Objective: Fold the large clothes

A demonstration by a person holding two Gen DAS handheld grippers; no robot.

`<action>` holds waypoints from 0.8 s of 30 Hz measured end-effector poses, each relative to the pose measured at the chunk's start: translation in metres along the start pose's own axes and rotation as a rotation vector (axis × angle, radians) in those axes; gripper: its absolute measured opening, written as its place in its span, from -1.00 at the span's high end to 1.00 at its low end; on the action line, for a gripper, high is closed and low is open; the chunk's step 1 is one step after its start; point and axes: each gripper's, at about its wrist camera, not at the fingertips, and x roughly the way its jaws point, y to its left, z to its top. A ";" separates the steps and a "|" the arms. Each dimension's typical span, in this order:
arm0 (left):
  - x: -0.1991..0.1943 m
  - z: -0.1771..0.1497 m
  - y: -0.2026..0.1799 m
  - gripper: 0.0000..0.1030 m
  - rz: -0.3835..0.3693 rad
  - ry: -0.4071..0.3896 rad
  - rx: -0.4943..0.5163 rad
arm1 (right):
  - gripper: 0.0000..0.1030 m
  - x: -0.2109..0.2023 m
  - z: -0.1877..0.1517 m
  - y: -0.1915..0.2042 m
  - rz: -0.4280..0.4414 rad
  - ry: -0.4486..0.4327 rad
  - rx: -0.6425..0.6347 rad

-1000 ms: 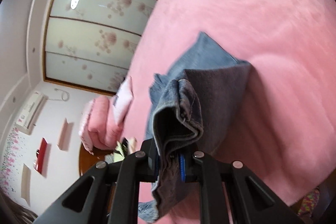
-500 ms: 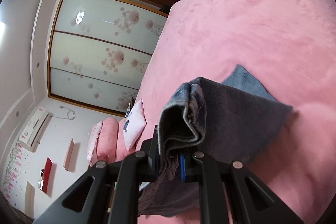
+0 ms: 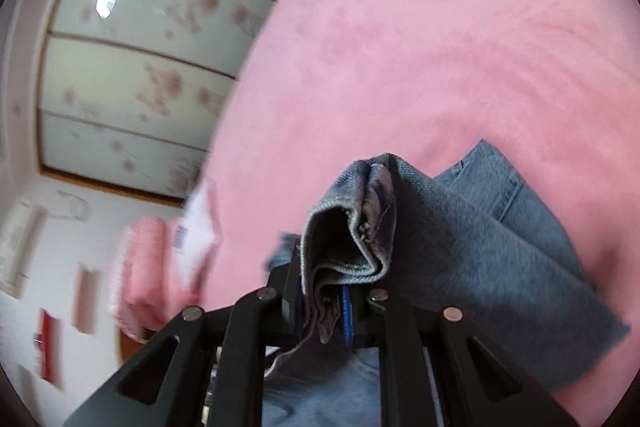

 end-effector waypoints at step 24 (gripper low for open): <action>0.014 -0.080 -0.032 -0.45 0.028 0.492 0.398 | -0.13 0.006 -0.078 0.041 -0.197 0.040 -0.480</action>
